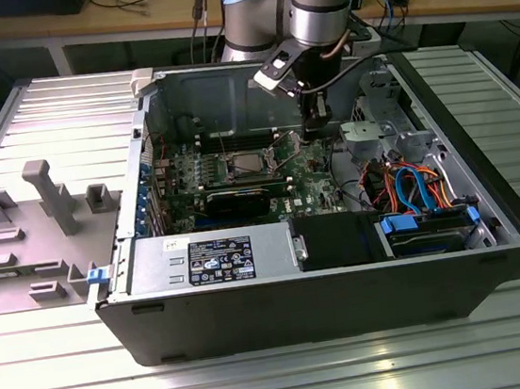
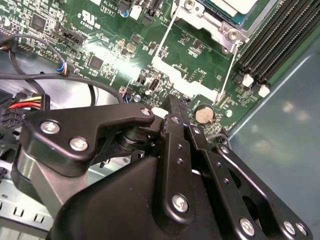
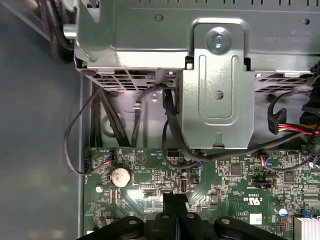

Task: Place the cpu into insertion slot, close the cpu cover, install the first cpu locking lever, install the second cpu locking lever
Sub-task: 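Close the cpu cover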

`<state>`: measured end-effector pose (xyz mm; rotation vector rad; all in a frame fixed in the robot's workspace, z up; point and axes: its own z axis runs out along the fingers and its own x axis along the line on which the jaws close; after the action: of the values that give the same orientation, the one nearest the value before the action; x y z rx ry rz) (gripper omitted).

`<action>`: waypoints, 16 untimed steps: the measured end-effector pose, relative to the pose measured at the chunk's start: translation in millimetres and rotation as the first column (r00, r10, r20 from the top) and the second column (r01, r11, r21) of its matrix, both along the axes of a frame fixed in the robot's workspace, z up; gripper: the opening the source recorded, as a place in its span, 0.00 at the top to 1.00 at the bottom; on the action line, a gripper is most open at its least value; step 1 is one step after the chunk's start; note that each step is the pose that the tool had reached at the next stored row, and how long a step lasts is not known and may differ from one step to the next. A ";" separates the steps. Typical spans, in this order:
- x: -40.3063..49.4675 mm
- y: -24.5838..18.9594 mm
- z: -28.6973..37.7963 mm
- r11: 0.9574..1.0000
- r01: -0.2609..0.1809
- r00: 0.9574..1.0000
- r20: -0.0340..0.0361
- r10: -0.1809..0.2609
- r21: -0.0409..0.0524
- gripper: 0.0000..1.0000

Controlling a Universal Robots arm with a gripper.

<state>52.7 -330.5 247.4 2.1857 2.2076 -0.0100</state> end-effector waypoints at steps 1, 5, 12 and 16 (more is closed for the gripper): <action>0.0 0.0 -1.2 1.000 0.000 1.000 -0.001 0.000 0.000 0.89; -7.5 -0.1 -2.0 1.000 0.000 1.000 -0.003 0.000 0.001 0.89; -9.7 0.0 -2.1 1.000 0.000 1.000 -0.003 0.000 0.002 0.89; -10.1 0.0 -2.1 1.000 0.000 1.000 -0.003 0.000 0.001 0.89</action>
<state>42.6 -330.5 245.2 2.1880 2.2100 -0.0119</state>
